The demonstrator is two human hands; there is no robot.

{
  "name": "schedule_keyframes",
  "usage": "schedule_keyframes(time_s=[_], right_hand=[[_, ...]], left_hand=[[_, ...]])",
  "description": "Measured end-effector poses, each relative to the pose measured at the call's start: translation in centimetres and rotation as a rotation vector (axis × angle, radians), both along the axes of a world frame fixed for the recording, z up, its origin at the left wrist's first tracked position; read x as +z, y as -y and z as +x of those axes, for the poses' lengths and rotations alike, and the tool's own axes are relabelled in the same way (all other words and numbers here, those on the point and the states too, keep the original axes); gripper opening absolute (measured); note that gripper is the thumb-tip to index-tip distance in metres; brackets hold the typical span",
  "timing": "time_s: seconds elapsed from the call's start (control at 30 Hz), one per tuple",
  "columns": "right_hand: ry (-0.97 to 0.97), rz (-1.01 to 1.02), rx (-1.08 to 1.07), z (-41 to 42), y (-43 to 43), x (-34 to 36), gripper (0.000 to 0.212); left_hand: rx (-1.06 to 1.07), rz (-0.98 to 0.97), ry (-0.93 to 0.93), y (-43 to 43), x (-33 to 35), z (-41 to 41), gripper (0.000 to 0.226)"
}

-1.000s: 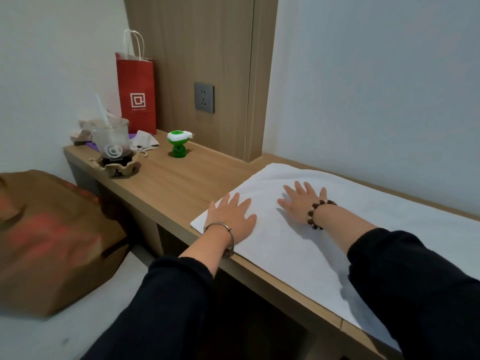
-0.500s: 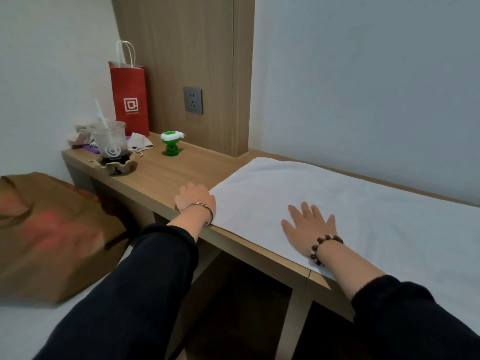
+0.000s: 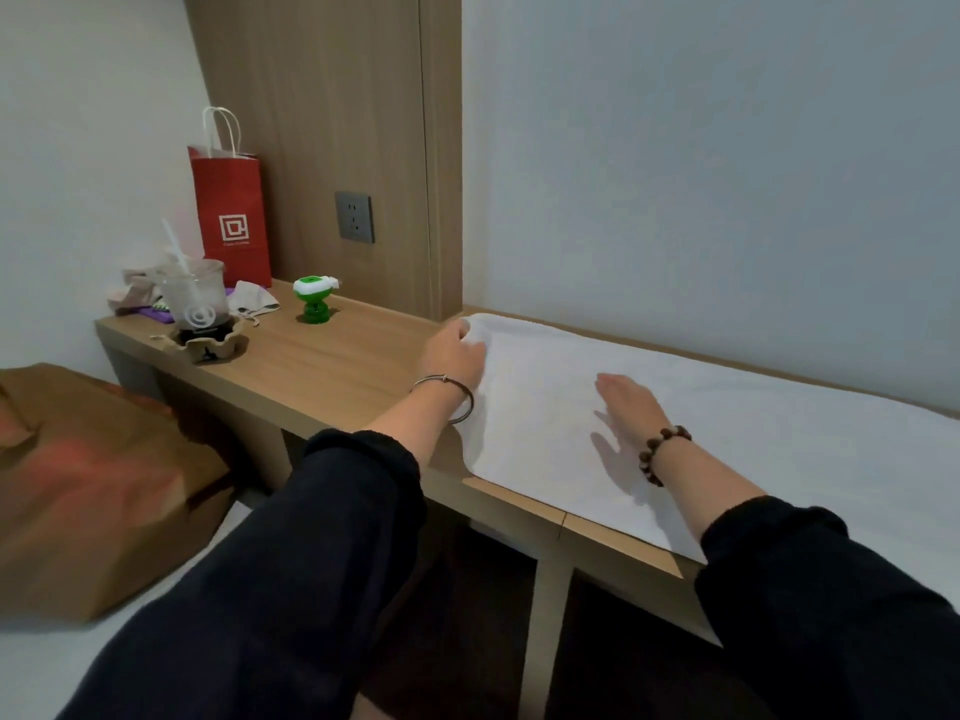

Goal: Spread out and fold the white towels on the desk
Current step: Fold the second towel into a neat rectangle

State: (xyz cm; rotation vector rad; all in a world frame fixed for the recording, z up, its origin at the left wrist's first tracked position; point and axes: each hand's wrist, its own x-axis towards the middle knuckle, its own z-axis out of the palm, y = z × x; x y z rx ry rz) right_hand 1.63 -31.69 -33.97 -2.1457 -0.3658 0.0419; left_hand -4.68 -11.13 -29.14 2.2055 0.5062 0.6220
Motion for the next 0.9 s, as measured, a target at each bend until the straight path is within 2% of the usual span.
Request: schedule_keyframes(time_s=[0.07,0.13,0.23,0.3,0.37,0.47,0.53,0.63,0.7,0.73,0.8,0.83,0.9], right_hand=[[0.006,0.189,-0.179,0.6,3.5,1.1,0.036],[0.031,0.234,-0.326,1.0,6.9,1.5,0.035],[0.028,-0.002,-0.444,1.2,11.6,1.0,0.035],[-0.044,-0.282,-0.371,0.7,13.8,0.0,0.032],[-0.028,-0.547,-0.279,-0.1,15.1,-1.2,0.033],[0.088,-0.707,-0.203,-1.2,15.4,-1.9,0.038],[0.104,-0.798,-0.176,-1.4,15.1,-1.8,0.037],[0.117,-0.943,-0.12,-2.2,13.8,-1.0,0.038],[0.132,-0.945,-0.069,-3.1,12.3,-0.5,0.043],[0.161,-0.929,-0.03,-3.6,11.5,-0.1,0.043],[0.224,-0.86,0.021,-4.5,10.2,0.6,0.041],[0.19,-0.759,0.029,-4.8,9.9,1.1,0.042],[0.001,-0.574,0.094,-5.3,9.5,1.8,0.043]], left_hand=[[-0.189,0.073,0.019,4.9,0.2,-0.3,0.009],[-0.438,0.226,-0.08,10.0,-1.0,-1.0,0.014],[-0.658,0.551,-0.376,16.0,-4.7,-2.4,0.051],[-0.667,0.754,-0.471,17.7,-6.9,-2.9,0.063],[-0.638,0.84,-0.441,17.9,-8.0,-2.8,0.06],[-0.641,0.887,-0.4,17.0,-8.2,-2.5,0.05],[-0.63,0.935,-0.453,15.8,-7.7,-2.1,0.051],[-0.494,1.051,-0.554,13.5,-6.3,-1.2,0.056],[-0.381,1.047,-0.579,12.2,-5.4,-0.8,0.049],[-0.332,0.971,-0.569,11.7,-5.2,-0.7,0.046],[-0.243,0.689,-0.501,10.9,-5.2,-0.6,0.044],[-0.2,0.576,-0.456,10.6,-5.4,-0.6,0.044],[-0.172,0.581,-0.396,10.2,-6.1,-0.5,0.042]])
